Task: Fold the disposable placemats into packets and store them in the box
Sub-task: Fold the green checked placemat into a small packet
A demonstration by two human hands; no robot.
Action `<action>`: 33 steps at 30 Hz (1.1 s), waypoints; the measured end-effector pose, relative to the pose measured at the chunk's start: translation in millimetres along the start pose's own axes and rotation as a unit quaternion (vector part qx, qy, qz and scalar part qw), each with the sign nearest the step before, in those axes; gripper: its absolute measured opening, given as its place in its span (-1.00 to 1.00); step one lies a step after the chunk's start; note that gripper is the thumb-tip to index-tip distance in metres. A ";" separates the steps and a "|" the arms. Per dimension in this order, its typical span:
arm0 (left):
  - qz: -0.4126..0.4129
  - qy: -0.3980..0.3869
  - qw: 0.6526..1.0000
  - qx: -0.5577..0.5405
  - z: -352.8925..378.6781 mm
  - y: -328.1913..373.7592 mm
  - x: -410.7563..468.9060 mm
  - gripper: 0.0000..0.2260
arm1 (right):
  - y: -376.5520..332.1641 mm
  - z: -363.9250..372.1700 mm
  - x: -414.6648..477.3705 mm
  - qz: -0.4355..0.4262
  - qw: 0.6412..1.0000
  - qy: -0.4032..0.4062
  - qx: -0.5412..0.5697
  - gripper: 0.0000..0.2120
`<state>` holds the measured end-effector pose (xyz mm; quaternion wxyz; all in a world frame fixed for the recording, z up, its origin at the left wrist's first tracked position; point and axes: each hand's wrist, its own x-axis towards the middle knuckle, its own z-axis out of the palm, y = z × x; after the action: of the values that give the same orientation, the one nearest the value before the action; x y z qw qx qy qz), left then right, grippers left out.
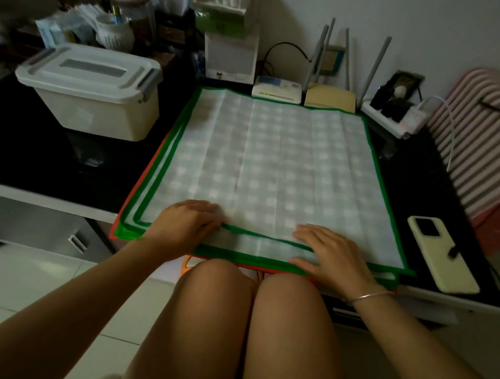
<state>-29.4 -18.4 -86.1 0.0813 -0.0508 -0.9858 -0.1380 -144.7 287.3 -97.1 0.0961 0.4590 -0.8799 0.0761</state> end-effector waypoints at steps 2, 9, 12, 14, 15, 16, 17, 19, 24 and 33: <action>-0.026 0.011 1.000 -0.001 -8.8 5.8 1.7 -0.58 | -4.8 -3.1 0.5 0.026 0.999 0.029 0.010 -0.67; -0.031 -0.094 0.995 0.026 -59.5 20.5 26.4 -0.73 | 0.1 -44.0 29.4 0.143 0.984 -0.026 0.106 -0.81; -0.044 -0.165 0.985 0.035 -73.3 30.1 42.5 -0.79 | 1.0 -68.4 46.1 0.152 0.971 -0.112 0.145 -0.79; -0.050 -0.207 0.977 0.024 -84.9 34.8 49.7 -0.82 | 3.2 -84.8 53.1 0.152 0.970 -0.127 0.142 -0.79; -0.047 -0.222 0.974 0.021 -91.3 36.3 53.0 -0.84 | 3.9 -93.2 55.6 0.154 0.968 -0.126 0.156 -0.81; -0.044 -0.230 0.972 0.024 -97.6 37.4 56.2 -0.85 | 4.2 -101.1 57.7 0.157 0.963 -0.121 0.185 -0.83; -0.040 -0.232 0.971 0.034 -104.0 38.9 59.2 -0.85 | 3.5 -108.9 59.6 0.158 0.958 -0.117 0.210 -0.84; -0.034 -0.225 0.972 0.056 -116.5 40.2 66.8 -0.87 | 3.7 -121.2 66.4 0.140 0.961 -0.109 0.211 -0.82; -0.025 -0.183 0.979 0.080 -126.3 31.1 86.5 -0.83 | 14.5 -119.0 85.5 0.034 0.999 0.011 -0.028 -0.76; -0.092 -0.080 0.983 0.136 -55.5 -22.1 122.9 -0.76 | 44.8 -37.6 137.7 0.051 0.989 0.124 -0.071 -0.84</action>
<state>-144.7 -45.6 -17.9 -0.0051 0.0413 -0.9991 -0.0048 -254.9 211.9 -29.8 0.2324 0.3930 -0.8865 0.0748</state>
